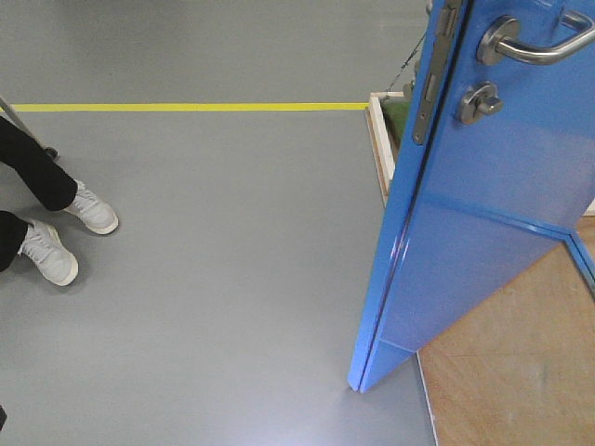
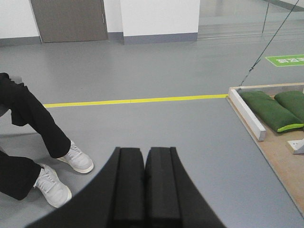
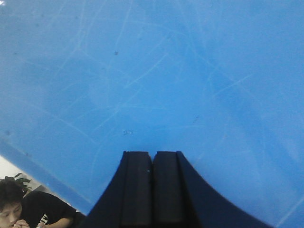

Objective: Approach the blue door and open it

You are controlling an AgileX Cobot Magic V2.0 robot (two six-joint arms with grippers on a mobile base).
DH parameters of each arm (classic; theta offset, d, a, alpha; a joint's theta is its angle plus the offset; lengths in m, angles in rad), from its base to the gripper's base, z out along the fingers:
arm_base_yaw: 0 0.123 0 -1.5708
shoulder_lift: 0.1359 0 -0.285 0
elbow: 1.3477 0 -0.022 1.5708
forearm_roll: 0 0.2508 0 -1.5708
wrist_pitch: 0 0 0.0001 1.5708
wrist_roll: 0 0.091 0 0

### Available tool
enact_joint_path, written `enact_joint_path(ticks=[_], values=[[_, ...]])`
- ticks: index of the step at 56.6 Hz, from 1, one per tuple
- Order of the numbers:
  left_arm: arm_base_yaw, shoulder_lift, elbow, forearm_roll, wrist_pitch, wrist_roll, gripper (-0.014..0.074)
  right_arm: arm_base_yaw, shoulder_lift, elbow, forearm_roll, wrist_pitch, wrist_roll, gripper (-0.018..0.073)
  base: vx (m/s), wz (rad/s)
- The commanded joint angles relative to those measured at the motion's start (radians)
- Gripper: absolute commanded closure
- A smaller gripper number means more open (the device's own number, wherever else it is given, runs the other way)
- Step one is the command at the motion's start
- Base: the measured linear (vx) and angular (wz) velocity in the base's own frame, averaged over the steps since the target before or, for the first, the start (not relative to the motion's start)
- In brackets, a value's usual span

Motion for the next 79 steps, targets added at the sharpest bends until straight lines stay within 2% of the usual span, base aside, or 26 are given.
enact_joint_path(ticks=[1,79], values=[[-0.006,-0.011,-0.026,-0.003,-0.085,-0.007,0.0524,0.001,-0.033,-0.032,0.012,-0.087,-0.013,0.0547,0.0,0.0],[-0.006,-0.011,-0.026,-0.003,-0.085,-0.007,0.0524,0.001,-0.033,-0.032,0.012,-0.087,-0.013,0.0547,0.03,0.01]])
